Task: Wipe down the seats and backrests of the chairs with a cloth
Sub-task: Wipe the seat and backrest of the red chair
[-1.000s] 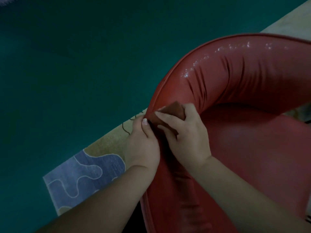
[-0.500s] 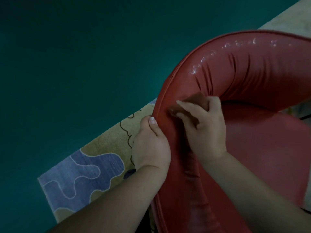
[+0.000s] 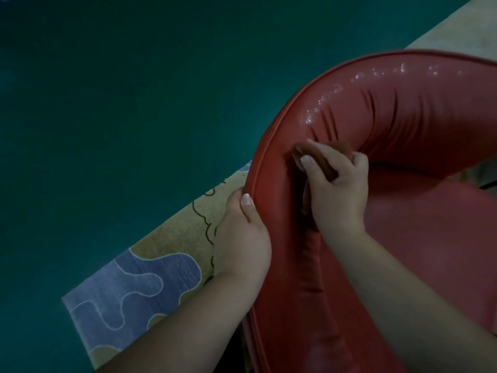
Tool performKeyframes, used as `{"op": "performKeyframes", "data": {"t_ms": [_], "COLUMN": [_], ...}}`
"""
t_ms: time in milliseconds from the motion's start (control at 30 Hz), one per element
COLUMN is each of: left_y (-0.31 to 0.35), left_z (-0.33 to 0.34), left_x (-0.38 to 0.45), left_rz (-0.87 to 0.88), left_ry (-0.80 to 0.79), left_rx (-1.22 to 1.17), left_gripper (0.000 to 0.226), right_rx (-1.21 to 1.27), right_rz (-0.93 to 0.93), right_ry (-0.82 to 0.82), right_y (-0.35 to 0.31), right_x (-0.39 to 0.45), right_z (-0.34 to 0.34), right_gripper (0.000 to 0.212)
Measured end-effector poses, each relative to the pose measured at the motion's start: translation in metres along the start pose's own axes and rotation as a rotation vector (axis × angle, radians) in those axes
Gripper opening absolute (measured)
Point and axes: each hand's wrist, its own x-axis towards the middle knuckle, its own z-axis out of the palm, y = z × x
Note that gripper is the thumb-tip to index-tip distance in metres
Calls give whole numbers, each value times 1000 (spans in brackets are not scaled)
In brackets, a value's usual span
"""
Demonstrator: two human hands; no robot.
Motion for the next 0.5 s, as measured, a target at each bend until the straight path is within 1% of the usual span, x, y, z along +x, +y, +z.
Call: {"op": "performKeyframes", "data": {"t_ms": [67, 200, 333, 433, 500], "left_y": [6, 31, 66, 75, 71], "left_z": [-4, -2, 15, 26, 29], "left_x": [8, 50, 102, 119, 121], "left_rz": [60, 212, 361, 389, 391], "left_ry": [-52, -160, -279, -265, -233], "left_rx": [10, 98, 224, 207, 156], "left_gripper": [41, 45, 46, 44, 42], "right_rx": [28, 89, 70, 27, -33], "right_rz": [51, 150, 125, 77, 56], "right_ry": [9, 104, 204, 226, 175], "right_y": [4, 9, 7, 2, -1], "right_x": [-5, 7, 33, 72, 90], "right_z": [-5, -4, 3, 13, 21], "right_gripper": [24, 24, 25, 28, 32]}}
